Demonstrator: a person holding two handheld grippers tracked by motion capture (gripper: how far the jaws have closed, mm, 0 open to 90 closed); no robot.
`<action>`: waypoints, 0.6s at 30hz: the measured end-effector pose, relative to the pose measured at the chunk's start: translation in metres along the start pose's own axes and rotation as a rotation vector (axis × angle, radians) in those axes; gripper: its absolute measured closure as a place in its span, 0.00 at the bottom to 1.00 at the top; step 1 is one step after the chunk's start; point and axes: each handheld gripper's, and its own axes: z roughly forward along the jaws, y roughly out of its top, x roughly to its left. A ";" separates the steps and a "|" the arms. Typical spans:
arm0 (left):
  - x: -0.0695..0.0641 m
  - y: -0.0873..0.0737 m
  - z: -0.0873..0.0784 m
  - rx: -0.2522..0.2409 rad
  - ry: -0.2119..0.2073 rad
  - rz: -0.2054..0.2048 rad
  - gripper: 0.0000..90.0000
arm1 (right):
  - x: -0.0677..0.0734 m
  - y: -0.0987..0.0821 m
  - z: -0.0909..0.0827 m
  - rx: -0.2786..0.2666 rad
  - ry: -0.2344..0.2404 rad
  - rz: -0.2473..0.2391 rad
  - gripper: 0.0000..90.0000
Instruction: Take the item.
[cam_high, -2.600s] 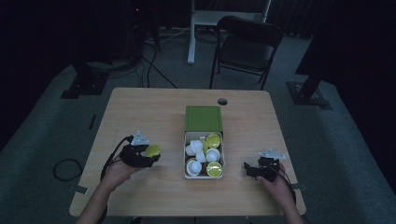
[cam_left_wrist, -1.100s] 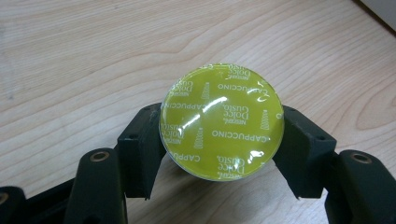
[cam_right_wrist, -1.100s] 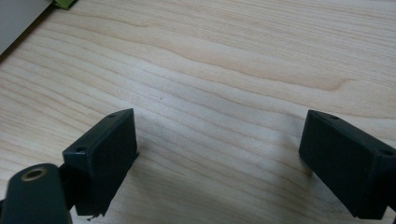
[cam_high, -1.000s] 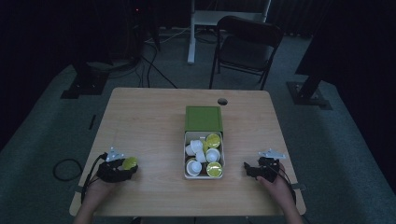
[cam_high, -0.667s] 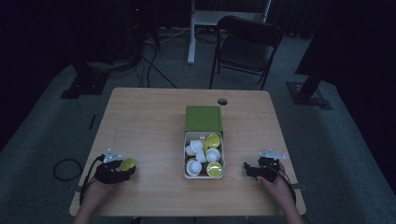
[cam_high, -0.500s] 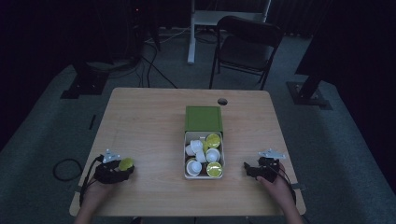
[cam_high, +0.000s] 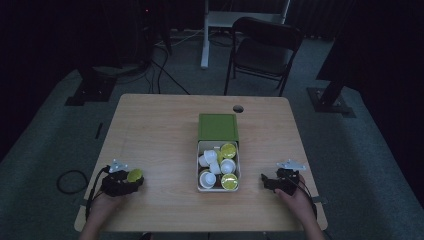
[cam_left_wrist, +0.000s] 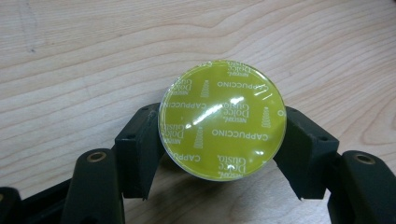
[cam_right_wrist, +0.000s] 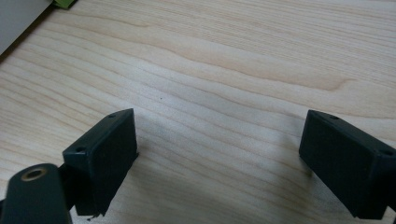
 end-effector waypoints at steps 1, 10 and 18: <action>0.000 0.001 -0.001 -0.001 0.001 -0.001 0.40 | 0.000 0.000 0.000 0.000 0.000 0.000 0.12; 0.002 0.008 -0.011 -0.029 -0.001 -0.023 0.34 | 0.000 0.000 0.000 0.000 0.000 0.000 0.12; -0.004 0.024 -0.024 -0.082 -0.036 0.005 0.30 | 0.000 0.000 0.000 0.000 0.000 0.000 0.12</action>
